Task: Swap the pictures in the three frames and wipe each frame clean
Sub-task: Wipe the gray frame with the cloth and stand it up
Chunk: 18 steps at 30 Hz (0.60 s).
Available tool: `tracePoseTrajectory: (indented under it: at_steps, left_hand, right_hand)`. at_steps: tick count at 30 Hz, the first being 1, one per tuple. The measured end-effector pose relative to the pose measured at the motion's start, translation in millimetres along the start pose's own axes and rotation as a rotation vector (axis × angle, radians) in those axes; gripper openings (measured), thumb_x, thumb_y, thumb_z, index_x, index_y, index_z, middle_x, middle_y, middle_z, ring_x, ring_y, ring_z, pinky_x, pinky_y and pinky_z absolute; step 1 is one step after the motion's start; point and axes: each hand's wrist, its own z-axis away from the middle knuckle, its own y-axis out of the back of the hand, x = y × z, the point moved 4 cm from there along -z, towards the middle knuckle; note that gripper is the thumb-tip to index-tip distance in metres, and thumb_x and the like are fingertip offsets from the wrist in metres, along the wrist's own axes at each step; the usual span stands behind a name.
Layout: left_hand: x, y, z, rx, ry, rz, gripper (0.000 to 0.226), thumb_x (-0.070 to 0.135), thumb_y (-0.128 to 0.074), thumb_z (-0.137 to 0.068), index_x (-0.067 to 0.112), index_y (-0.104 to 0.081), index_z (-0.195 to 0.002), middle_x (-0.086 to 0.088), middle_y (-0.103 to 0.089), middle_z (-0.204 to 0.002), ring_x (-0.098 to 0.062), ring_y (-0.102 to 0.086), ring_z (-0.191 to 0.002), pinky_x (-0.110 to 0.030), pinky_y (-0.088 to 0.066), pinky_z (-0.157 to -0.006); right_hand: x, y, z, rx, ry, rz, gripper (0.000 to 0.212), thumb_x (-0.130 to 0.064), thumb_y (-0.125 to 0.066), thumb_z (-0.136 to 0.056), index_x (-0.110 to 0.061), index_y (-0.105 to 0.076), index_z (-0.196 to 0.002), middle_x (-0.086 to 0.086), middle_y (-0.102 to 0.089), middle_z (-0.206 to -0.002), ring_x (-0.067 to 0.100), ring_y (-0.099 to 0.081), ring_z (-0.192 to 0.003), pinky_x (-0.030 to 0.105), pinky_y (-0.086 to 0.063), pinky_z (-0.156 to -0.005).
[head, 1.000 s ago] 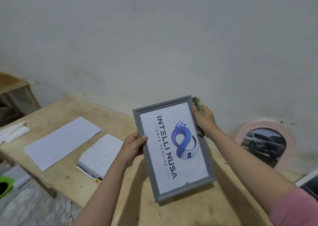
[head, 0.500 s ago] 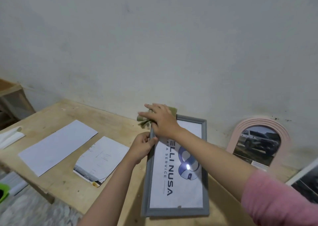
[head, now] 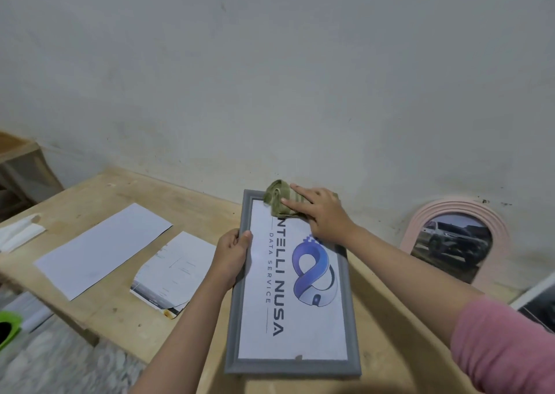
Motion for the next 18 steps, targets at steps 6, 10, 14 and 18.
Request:
tracePoseTrajectory:
  at_steps: [6,10,14,18]
  left_hand:
    - [-4.1,17.2,-7.0,0.067,0.000,0.051,0.045,0.035,-0.050,-0.092,-0.010,-0.050,-0.091,-0.013,-0.056,-0.081,-0.022,-0.053,-0.075,-0.034,-0.042,-0.071]
    - [-6.6,21.8,-11.0,0.124,0.028,0.080,0.033,0.024,-0.046,-0.098,-0.007,-0.049,-0.085,-0.014,-0.055,-0.080,-0.022,-0.052,-0.073,-0.032,-0.040,-0.068]
    - [-10.9,24.2,-13.2,0.153,0.060,0.080,0.024,0.025,-0.045,-0.098,0.005,-0.052,-0.087,-0.012,-0.053,-0.081,-0.023,-0.050,-0.076,-0.032,-0.040,-0.067]
    - [-6.8,14.4,-11.2,0.146,0.047,0.067,0.024,0.019,-0.042,-0.099,0.003,-0.051,-0.084,-0.012,-0.059,-0.081,-0.023,-0.055,-0.074,-0.031,-0.044,-0.065]
  right_hand:
    - [39.4,11.7,13.9,0.075,-0.072,-0.009,0.051,-0.005,-0.050,-0.078,-0.032,-0.063,-0.119,0.006,-0.061,-0.123,0.033,-0.049,-0.080,0.047,-0.051,-0.067]
    - [53.9,15.4,20.3,0.068,-0.216,-0.133,0.061,0.009,-0.046,-0.077,-0.027,-0.061,-0.124,0.010,-0.058,-0.114,0.035,-0.052,-0.091,0.047,-0.050,-0.076]
    - [65.1,26.7,16.5,0.045,-0.452,-0.039,0.056,0.001,-0.046,-0.074,-0.027,-0.060,-0.122,0.010,-0.054,-0.100,0.034,-0.053,-0.096,0.035,-0.047,-0.068]
    - [52.9,43.1,1.7,0.221,-0.528,-0.082,0.057,-0.002,-0.043,-0.074,-0.024,-0.059,-0.124,0.013,-0.053,-0.111,0.036,-0.049,-0.102,0.037,-0.045,-0.074]
